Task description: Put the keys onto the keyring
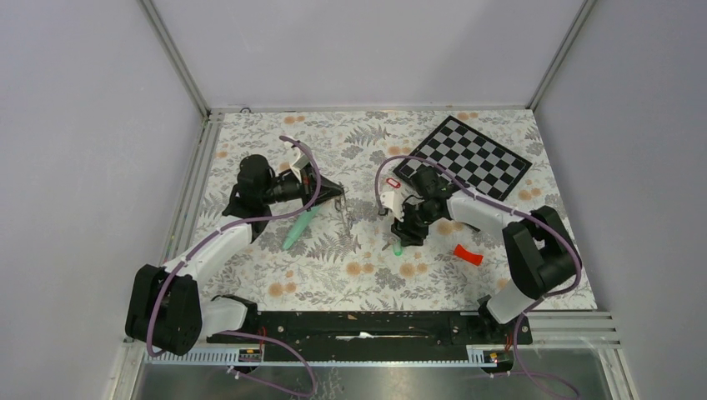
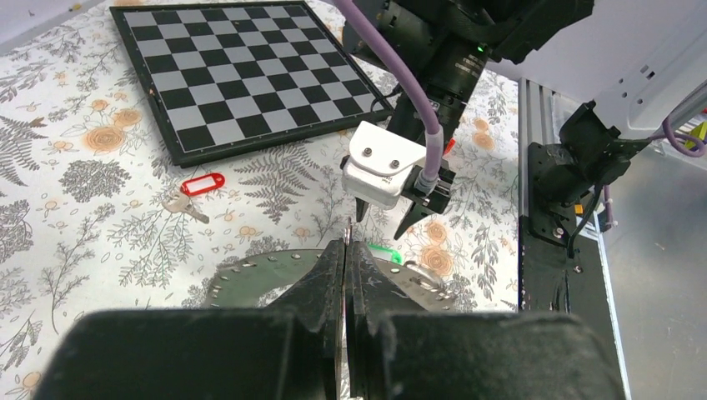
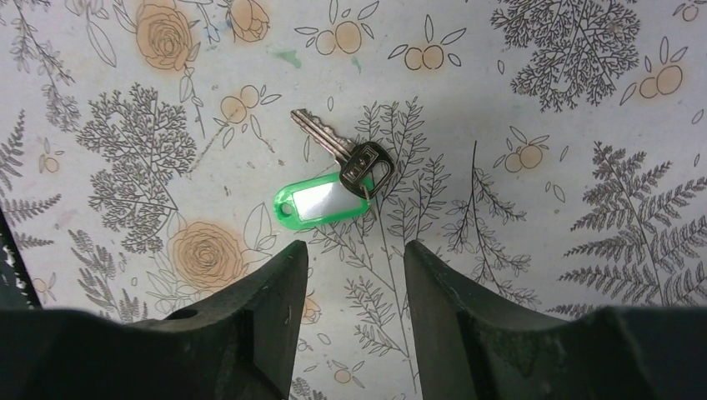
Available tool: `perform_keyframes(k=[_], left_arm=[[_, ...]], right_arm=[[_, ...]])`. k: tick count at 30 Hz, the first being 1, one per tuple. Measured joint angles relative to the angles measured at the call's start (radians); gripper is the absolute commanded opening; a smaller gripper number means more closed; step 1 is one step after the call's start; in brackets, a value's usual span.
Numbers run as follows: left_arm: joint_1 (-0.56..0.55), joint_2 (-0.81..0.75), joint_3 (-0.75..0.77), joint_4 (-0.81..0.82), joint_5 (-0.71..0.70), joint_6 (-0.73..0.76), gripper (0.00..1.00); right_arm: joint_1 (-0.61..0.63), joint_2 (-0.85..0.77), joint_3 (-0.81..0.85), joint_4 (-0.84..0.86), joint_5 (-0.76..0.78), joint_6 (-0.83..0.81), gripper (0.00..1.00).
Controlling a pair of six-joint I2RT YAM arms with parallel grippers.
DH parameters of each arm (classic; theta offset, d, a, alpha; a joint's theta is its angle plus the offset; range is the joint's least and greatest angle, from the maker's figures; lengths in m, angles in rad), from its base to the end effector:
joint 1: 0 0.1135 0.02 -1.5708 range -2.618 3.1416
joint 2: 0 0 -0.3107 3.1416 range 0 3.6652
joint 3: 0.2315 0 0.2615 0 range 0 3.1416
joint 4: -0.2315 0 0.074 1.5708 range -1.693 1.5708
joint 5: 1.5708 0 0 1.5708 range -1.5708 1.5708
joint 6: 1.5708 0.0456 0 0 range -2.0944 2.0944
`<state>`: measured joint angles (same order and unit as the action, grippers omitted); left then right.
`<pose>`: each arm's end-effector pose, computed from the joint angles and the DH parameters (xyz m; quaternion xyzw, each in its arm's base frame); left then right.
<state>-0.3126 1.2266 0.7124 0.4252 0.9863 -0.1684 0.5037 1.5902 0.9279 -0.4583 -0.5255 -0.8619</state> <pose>0.2405 -0.1177 0.3242 0.3655 0.6252 -0.4809 0.4942 0.2631 0.1711 0.2128 -0.6389 0.6937 0.2107 0.2572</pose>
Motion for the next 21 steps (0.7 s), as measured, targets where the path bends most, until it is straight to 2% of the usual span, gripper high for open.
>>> perform_keyframes(k=[6,13,21], left_arm=[[0.011,-0.01,0.0,-0.036,0.009,0.032,0.0],[0.014,-0.01,0.0,-0.061,0.014,0.056,0.0],[0.019,-0.011,0.0,-0.073,0.02,0.064,0.0]], right_arm=[[0.0,0.065,0.04,-0.012,-0.004,-0.063,0.53],[0.0,0.106,0.075,-0.023,-0.018,-0.096,0.46],[0.0,0.14,0.085,-0.03,-0.02,-0.117,0.43]])
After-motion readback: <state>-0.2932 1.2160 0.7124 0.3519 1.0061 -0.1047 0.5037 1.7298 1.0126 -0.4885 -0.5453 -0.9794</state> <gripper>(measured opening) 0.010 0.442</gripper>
